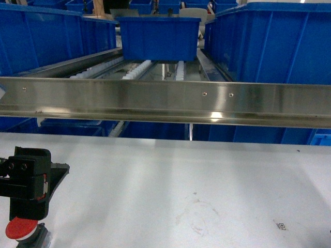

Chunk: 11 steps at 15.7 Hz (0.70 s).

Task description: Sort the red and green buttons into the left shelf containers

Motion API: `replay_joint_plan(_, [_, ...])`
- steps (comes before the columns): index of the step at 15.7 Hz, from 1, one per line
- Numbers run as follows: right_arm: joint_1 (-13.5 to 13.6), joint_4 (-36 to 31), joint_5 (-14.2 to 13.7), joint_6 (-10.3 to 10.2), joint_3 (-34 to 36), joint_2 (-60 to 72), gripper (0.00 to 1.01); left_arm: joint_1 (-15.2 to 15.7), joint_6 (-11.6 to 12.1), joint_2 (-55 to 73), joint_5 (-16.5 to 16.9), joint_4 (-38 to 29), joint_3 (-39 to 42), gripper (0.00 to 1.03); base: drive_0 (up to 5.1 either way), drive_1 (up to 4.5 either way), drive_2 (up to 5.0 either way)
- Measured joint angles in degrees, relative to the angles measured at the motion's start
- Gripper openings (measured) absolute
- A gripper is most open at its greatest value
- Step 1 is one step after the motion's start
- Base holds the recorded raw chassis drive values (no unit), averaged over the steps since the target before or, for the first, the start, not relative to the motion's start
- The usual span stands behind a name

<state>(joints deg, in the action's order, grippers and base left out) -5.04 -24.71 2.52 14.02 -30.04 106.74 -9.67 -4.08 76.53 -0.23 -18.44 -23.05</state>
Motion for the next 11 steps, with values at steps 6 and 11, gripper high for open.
replay_joint_plan(6, [-0.26,0.00,-0.20,0.98,0.00,1.70,0.98,0.00,0.00,0.00,0.00,0.00,0.00,0.98,0.0,0.00,0.0])
replay_joint_plan(11, [-0.22,-1.03,-1.31,0.68,1.46,1.22,0.98,0.00,0.00,0.00,0.00,0.02,0.00,0.98,0.0,0.00,0.0])
